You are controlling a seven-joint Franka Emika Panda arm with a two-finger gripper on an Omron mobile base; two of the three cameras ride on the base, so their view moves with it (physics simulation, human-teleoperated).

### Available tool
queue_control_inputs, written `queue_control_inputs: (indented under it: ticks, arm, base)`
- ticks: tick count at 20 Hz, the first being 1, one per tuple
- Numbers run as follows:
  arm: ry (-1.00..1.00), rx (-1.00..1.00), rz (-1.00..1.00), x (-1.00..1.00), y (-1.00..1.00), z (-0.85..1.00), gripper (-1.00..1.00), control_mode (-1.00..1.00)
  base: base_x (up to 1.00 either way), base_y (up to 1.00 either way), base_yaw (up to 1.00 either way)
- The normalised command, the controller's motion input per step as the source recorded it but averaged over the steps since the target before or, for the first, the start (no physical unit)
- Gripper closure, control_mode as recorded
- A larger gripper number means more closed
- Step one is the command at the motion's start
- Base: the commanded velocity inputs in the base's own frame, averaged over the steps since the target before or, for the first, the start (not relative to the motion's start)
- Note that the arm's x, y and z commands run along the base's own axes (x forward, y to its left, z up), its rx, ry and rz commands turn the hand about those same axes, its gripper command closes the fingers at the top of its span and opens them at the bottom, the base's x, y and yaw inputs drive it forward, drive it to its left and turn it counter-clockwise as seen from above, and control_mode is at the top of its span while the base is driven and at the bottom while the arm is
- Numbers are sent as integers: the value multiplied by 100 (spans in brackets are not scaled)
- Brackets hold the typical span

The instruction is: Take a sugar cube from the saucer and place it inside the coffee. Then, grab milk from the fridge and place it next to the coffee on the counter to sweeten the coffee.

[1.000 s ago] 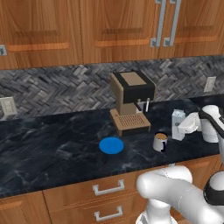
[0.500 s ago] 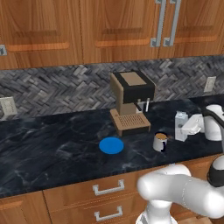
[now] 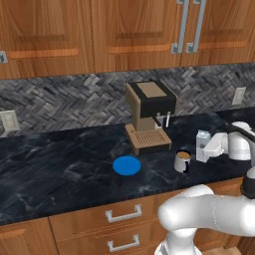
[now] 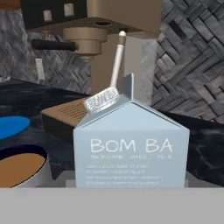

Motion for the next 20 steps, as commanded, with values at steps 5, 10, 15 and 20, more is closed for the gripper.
queue_control_inputs:
  ticks: [5,10,15,20]
  arm:
    - [-2,0,0,20,-21,-28,100,-100]
    - [-1,0,0,24,-23,-26,100,-100]
    - [-1,0,1,15,-14,-29,-100,-100]
    - [0,0,1,-11,-1,-12,-100,-100]
  base:
    - [0,0,0]
    - [0,0,0]
    - [0,0,0]
    - [0,0,0]
